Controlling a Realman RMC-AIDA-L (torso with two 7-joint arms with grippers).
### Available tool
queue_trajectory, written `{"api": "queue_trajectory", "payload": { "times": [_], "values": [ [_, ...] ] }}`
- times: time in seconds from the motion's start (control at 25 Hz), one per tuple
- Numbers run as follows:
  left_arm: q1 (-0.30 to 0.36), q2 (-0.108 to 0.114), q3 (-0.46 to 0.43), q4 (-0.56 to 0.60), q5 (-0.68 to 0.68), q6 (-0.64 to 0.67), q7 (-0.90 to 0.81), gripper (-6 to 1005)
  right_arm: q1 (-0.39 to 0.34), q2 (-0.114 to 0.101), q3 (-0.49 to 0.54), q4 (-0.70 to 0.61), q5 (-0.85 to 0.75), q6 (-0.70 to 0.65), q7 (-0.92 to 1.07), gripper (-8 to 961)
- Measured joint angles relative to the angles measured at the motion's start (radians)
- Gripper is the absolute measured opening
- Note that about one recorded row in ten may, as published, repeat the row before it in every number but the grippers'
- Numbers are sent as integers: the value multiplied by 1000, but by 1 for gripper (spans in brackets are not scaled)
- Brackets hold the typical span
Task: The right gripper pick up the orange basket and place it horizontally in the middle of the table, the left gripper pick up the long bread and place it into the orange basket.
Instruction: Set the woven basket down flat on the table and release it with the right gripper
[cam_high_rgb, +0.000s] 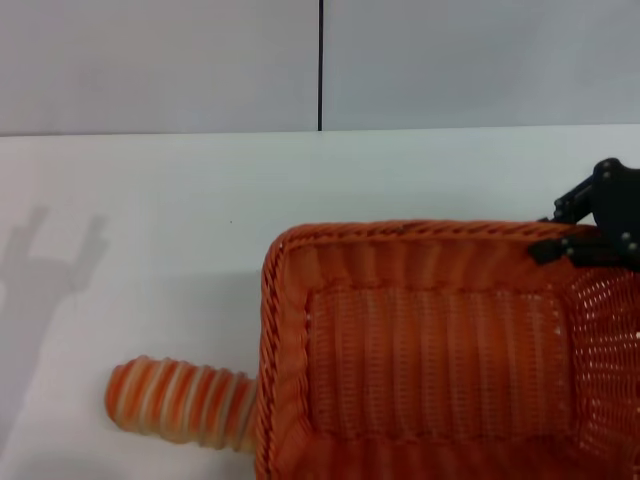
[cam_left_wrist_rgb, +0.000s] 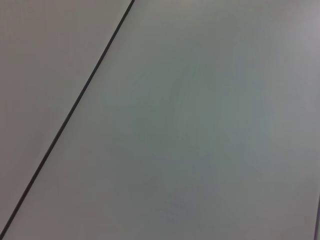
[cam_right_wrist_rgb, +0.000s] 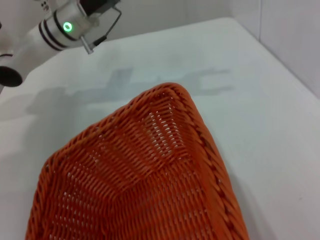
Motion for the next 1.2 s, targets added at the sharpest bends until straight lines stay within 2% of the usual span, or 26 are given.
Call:
{"api": "queue_trajectory", "payload": {
  "times": [0.32, 1.2],
  "values": [
    [-3, 0, 0, 0, 0, -9, 0, 786, 0, 0, 44, 27, 11, -2, -11, 162],
    [-14, 0, 0, 4, 0, -24, 0, 783, 5, 15, 53, 18, 22, -51, -40, 162]
  ]
}}
